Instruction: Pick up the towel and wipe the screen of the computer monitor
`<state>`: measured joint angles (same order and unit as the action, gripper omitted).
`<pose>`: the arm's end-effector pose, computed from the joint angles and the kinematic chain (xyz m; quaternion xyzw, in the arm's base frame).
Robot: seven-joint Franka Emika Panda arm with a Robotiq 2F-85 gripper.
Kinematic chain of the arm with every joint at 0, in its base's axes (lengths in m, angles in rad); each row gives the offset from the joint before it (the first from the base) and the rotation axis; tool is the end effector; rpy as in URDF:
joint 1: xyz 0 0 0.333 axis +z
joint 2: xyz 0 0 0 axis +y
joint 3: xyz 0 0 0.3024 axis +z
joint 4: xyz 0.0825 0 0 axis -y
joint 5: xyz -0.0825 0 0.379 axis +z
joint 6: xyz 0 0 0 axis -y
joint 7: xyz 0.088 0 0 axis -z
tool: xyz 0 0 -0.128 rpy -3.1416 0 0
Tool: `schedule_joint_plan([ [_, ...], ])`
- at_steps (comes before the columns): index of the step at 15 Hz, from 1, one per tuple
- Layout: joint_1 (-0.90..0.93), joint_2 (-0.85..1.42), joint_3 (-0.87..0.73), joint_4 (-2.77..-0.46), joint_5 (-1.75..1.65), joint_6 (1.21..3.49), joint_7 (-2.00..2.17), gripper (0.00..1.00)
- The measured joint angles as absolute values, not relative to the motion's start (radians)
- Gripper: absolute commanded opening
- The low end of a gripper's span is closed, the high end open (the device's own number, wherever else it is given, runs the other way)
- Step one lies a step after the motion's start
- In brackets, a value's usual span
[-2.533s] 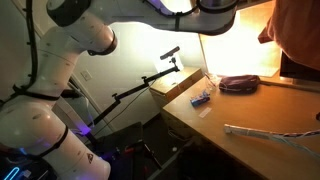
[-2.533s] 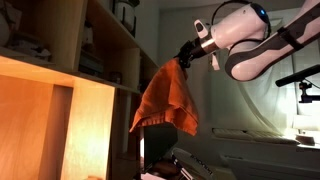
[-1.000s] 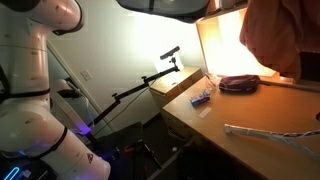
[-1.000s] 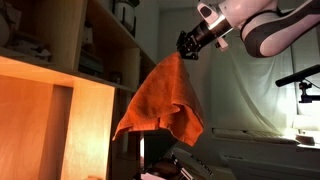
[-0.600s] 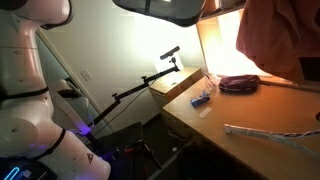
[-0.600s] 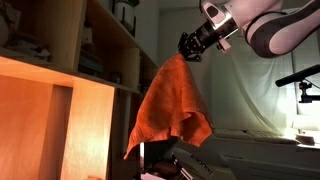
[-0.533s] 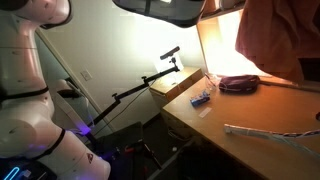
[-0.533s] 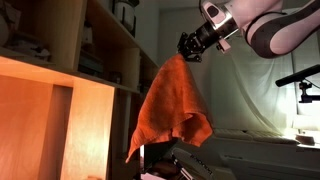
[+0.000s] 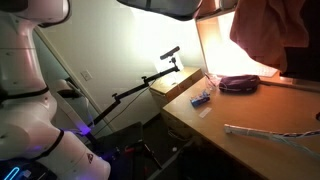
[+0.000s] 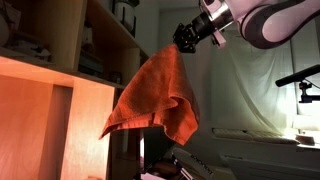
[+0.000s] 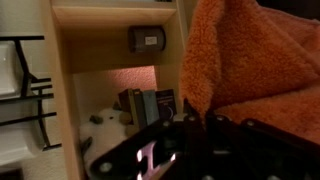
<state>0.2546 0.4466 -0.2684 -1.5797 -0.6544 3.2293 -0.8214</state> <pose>0.7205 0.0878 0.4973 0.5759 0.5930 0.4016 0.3943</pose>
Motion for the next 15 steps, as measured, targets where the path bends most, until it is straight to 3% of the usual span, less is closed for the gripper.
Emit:
schedule_joint_plan([
  [15,0.235,0.595,-0.249,-1.248,-0.361,3.147,-0.794,0.02],
])
